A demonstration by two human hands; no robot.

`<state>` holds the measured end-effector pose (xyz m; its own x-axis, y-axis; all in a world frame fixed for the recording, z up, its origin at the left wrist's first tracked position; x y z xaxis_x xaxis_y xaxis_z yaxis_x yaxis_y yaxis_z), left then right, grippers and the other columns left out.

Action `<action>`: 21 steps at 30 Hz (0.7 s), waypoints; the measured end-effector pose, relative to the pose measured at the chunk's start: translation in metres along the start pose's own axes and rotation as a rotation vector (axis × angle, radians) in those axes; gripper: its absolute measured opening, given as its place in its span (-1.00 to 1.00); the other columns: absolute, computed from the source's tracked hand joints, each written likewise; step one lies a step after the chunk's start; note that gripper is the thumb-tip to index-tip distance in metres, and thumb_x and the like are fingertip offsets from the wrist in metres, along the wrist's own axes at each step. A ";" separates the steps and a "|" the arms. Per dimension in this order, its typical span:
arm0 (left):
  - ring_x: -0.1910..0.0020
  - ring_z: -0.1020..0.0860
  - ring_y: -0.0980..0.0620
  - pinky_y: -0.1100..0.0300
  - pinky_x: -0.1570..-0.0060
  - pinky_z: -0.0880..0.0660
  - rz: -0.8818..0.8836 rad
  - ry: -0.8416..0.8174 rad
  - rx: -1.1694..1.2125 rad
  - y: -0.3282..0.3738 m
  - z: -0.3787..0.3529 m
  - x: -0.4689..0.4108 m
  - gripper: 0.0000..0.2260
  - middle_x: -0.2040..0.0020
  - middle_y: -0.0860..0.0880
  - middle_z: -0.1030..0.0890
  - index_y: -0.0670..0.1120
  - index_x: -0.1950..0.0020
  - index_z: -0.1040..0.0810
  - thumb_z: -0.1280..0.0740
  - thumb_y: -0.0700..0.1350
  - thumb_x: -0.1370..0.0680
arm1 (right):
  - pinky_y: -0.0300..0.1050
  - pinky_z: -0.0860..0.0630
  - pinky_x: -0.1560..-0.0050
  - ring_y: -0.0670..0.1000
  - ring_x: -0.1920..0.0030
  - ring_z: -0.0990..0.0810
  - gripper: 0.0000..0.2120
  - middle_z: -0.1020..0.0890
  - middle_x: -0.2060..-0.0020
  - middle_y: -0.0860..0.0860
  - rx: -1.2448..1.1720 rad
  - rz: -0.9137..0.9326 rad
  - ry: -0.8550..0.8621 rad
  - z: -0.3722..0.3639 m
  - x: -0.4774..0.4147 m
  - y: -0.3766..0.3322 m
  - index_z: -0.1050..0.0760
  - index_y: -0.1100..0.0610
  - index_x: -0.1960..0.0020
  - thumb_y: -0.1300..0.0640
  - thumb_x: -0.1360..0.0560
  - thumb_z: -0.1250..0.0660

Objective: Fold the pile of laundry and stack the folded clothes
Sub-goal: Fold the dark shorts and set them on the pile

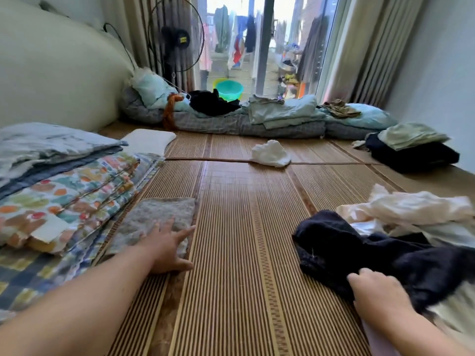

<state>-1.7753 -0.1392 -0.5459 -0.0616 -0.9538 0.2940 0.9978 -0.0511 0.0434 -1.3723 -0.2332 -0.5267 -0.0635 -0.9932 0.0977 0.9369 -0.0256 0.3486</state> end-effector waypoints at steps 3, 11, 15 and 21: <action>-0.53 0.25 -0.17 -0.28 -0.46 0.08 -0.181 0.086 0.108 0.072 0.005 0.027 -0.15 -0.57 0.01 0.26 0.37 -0.49 0.13 -0.31 0.40 -0.36 | -0.06 -0.45 -0.05 0.08 -0.12 -0.58 -0.82 -0.58 -0.06 -0.01 -0.242 -0.071 0.057 0.018 0.005 0.011 -0.47 0.02 -0.06 0.09 -0.53 -0.13; -0.55 0.02 0.00 -0.16 -0.47 -0.06 -0.569 0.420 0.343 0.231 0.091 0.115 0.03 -0.58 0.06 0.00 0.19 -0.54 0.24 -0.45 0.22 -0.35 | -0.14 -0.37 0.10 0.08 0.00 -0.56 -0.89 -0.58 0.11 0.02 -0.609 0.192 0.249 0.179 0.054 0.047 -0.53 0.11 0.05 0.17 -0.53 -0.23; -0.54 0.12 -0.03 -0.13 -0.48 0.00 -0.604 0.669 0.458 0.225 0.162 0.161 0.06 -0.58 0.01 0.13 0.33 -0.49 0.11 -0.57 0.16 -0.24 | -0.23 -0.35 0.04 -0.07 -0.04 -0.51 -0.71 -0.52 0.04 -0.14 -0.557 0.380 0.226 0.253 0.111 0.067 -0.52 -0.07 -0.22 0.19 -0.56 -0.25; -0.25 -0.42 0.19 0.43 -0.18 -0.32 -0.818 0.370 0.479 0.202 0.226 0.228 -0.17 -0.25 0.17 -0.46 0.04 -0.40 -0.36 -0.63 0.05 -0.20 | -0.25 -0.43 0.03 -0.13 0.05 -0.52 -0.70 -0.55 0.07 -0.17 -0.519 0.487 0.303 0.304 0.157 0.075 -0.49 -0.16 -0.23 0.12 -0.55 -0.28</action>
<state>-1.5937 -0.2999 -0.2544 -0.6274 -0.7156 -0.3072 0.5332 -0.6822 0.5002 -1.4161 -0.3570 -0.2017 0.4241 -0.8918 -0.1578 0.8808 0.4467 -0.1571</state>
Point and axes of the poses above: each hand's wrist, its own x-axis away from the middle knuckle, its own z-axis out of the back of the hand, y = z × x, the point moved 1 cm from there along -x, towards the middle knuckle
